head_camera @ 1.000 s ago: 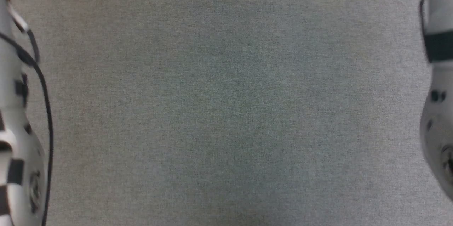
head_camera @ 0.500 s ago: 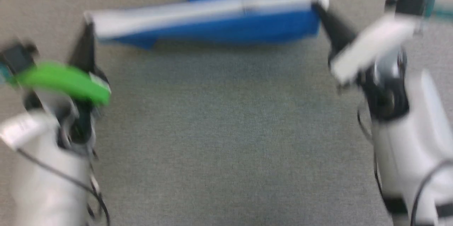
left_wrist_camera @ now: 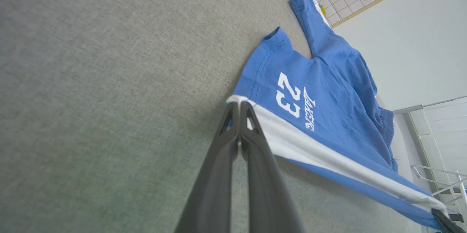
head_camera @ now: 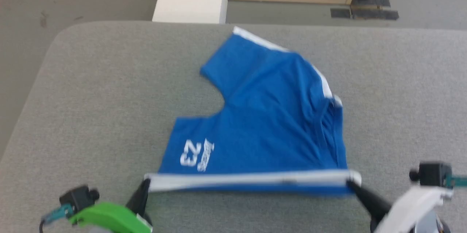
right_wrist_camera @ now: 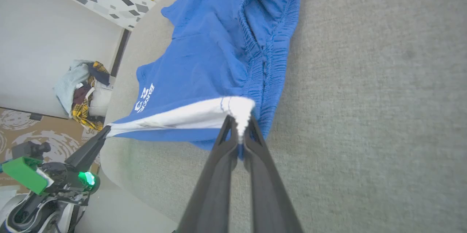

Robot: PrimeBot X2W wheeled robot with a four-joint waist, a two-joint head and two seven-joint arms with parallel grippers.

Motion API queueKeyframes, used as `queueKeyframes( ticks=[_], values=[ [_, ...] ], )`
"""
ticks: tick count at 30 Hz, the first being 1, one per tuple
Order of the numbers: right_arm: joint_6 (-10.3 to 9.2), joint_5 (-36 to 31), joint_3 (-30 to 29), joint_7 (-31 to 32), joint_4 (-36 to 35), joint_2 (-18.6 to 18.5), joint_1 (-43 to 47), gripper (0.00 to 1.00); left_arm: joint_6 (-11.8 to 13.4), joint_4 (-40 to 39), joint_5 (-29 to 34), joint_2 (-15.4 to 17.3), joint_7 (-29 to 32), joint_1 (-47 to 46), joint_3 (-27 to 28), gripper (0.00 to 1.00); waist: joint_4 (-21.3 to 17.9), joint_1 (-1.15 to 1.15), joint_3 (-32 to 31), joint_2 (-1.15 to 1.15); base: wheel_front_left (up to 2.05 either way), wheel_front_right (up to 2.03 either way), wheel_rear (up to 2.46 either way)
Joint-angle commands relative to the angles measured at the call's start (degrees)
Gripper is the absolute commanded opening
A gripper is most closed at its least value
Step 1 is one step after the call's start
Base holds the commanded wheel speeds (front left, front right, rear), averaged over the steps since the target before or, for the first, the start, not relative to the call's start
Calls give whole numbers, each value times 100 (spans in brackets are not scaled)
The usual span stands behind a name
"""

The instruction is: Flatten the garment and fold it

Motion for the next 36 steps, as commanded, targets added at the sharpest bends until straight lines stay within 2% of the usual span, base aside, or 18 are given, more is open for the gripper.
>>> queueKeyframes(
  ticks=[1, 6, 8, 11, 17, 28, 36],
  values=[
    [-10, -97, -42, 192, -194, -11, 308, 0, 186, -143, 0, 117, 136, 289, 41, 0, 120, 1, -228, 0, 0, 0, 0],
    [-10, -43, -59, 805, -596, -8, 1030, 0, 716, -657, 30, 302, 641, 926, 50, 0, 63, 1, -340, 0, 0, 0, 0],
    [-10, 2, -101, 921, -737, -8, 1142, 0, 762, -939, -22, 293, 640, 1005, 112, 0, 39, 1, -362, 0, 0, 0, 0],
    [-10, 118, -272, 757, -860, -7, 1060, 0, 739, -1247, 8, 326, 586, 882, 142, 0, 0, 1, -373, 0, 0, 0, 0],
    [-10, -97, -352, 667, -804, -7, 532, 0, 488, -1074, 305, 422, 444, -337, -45, 0, -99, 1, -177, 0, 0, 0, 0],
    [-10, -490, -385, 194, -260, -6, -1065, 0, -104, 900, 747, 490, 627, -3572, -595, 0, -522, 1, 969, 0, 0, 0, 0],
    [-10, -412, -63, -245, 136, -6, -1679, 0, -404, 2128, 1091, 477, 698, -5087, -975, 0, -933, 1, 1850, 0, 0, 0, 0]
  ],
)
